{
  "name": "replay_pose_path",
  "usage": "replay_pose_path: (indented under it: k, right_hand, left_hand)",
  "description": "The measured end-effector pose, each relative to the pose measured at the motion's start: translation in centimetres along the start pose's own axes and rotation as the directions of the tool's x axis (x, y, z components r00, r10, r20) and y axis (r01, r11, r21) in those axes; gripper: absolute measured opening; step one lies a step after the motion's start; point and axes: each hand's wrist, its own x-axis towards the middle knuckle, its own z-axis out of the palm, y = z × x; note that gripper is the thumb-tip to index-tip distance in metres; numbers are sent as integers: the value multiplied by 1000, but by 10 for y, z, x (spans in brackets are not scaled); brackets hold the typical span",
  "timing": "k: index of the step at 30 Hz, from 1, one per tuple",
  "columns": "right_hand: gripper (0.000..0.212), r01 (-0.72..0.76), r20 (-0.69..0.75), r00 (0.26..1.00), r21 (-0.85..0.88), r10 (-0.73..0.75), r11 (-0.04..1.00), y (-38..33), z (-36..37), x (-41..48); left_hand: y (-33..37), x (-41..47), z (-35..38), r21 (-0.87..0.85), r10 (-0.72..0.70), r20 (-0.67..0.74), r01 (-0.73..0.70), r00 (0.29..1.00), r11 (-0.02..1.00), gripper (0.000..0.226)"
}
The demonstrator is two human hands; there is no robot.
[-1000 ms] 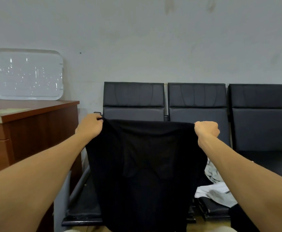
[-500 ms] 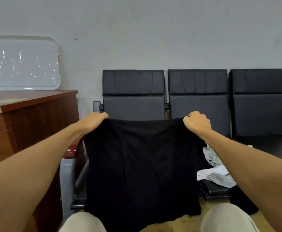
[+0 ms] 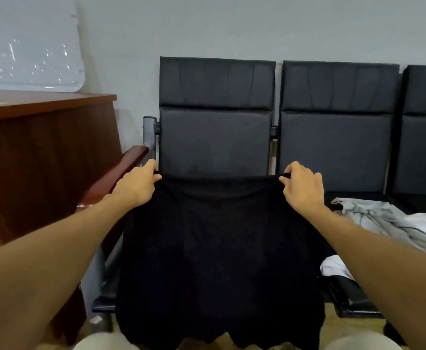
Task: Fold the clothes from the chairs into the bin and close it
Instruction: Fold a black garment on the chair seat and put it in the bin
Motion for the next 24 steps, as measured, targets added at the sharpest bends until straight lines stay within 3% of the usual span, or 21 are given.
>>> replay_pose_path:
  k: [4, 8, 13, 18, 21, 24]
  right_hand:
    - [26, 118, 74, 991, -119, -110, 986, 10, 56, 12]
    - [23, 261, 168, 959, -207, -228, 943, 17, 109, 25]
    - [25, 242, 167, 963, -187, -212, 952, 17, 184, 34]
    - [23, 316, 85, 949, -230, -305, 920, 30, 246, 53]
    - [26, 263, 61, 965, -209, -256, 942, 37, 266, 76]
    - [40, 232, 159, 965, -152, -208, 961, 39, 275, 81]
  left_hand:
    - [-10, 24, 45, 86, -13, 51, 9, 999, 996, 4]
    - [-12, 45, 86, 201, 95, 8, -95, 995, 975, 16]
    - [-37, 82, 146, 255, 161, 28, -163, 987, 953, 17]
    - [-61, 127, 195, 336, 257, -3, -241, 966, 911, 18]
    - [-68, 153, 211, 353, 228, -82, -185, 970, 917, 19]
    - [-65, 157, 225, 280, 139, -98, -107, 985, 954, 33]
